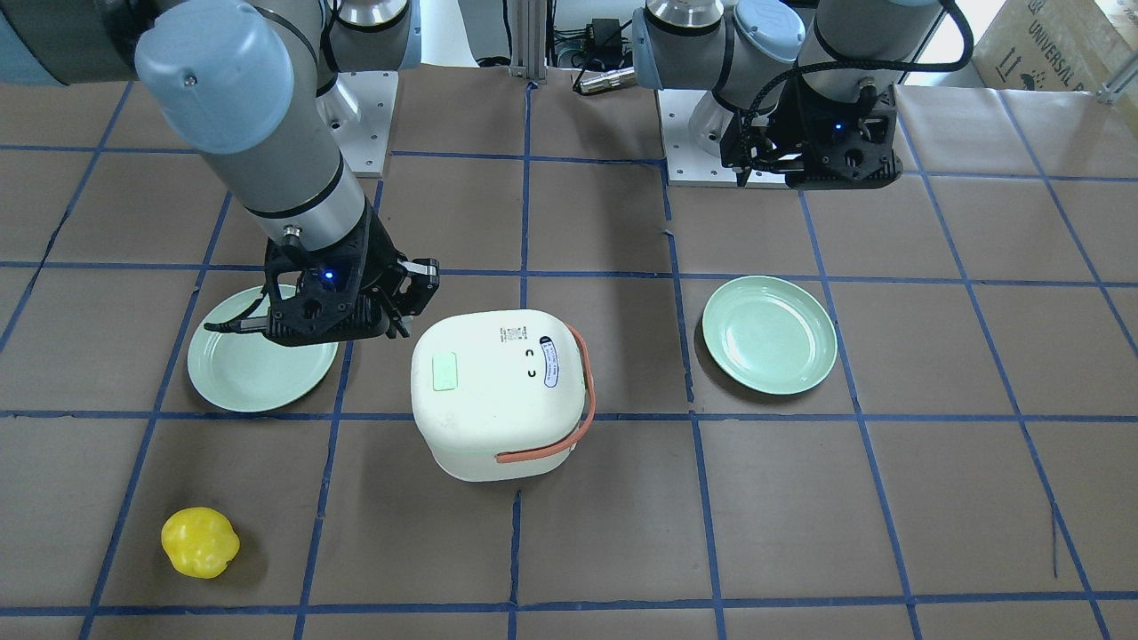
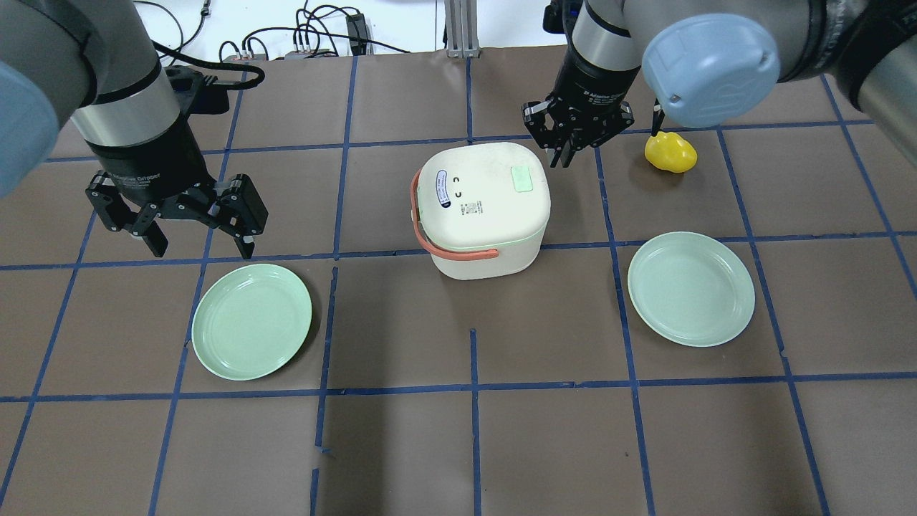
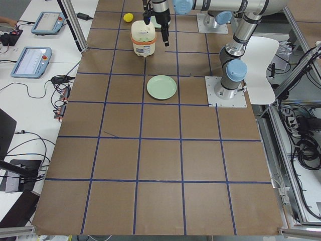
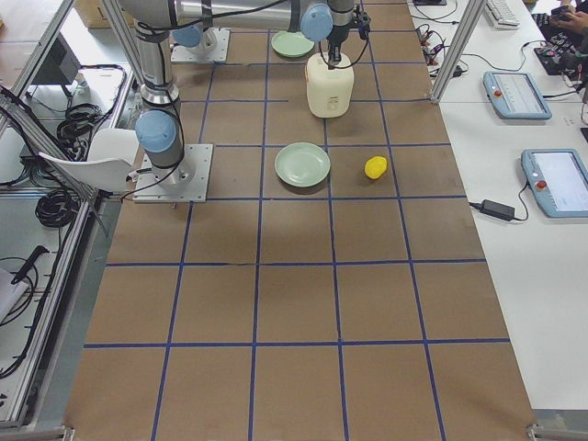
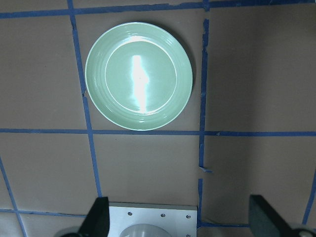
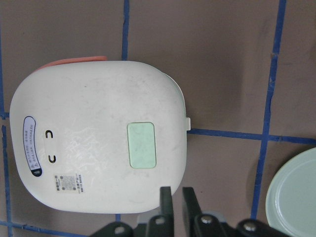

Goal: Press rice cooker button
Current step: 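Move the right gripper over the white rice cooker's lid button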

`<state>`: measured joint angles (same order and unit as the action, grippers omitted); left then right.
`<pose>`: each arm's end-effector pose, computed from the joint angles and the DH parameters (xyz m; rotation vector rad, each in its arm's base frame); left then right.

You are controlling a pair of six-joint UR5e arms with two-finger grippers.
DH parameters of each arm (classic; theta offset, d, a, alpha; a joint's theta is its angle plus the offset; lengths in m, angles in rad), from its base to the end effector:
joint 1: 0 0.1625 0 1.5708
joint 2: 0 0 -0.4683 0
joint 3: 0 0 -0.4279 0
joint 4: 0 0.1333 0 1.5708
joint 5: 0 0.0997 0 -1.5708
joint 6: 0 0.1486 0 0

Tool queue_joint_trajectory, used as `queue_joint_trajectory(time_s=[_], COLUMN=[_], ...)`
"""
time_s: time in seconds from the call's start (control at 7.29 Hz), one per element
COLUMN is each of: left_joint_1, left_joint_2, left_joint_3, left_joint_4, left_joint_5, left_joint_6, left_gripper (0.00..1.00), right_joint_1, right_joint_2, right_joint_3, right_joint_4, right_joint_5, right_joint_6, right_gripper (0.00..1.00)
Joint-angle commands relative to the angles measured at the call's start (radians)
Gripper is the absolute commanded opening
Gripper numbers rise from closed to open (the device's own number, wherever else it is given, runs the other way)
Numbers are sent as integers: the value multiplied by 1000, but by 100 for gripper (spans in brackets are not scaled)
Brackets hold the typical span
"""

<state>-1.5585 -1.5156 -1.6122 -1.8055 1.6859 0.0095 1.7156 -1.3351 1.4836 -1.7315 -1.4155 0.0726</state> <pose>-0.1105 -0.4683 0.4701 0.0150 3.0109 0.3358 0.2461 -0.6048 0.4090 -0.1092 2.9839 0.0071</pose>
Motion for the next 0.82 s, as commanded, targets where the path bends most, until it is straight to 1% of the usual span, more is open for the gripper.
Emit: queue_joint_trajectory(time_s=[0.0,0.14,0.69], left_joint_1=[0,0,-5], left_joint_2=[0,0,0], left_joint_3=[0,0,11], left_joint_4=[0,0,9], left_joint_5=[0,0,-6], left_joint_6=[0,0,-11], left_gripper=[100,100,100], right_joint_1=[42,42,41], right_joint_2=[62,100,108], right_joint_3=[-17,-17,0], right_joint_4=[-64,-94,-102], right_joint_5=[-3,-8,-5], right_joint_6=[42,42,42], right_gripper=[19,19,19])
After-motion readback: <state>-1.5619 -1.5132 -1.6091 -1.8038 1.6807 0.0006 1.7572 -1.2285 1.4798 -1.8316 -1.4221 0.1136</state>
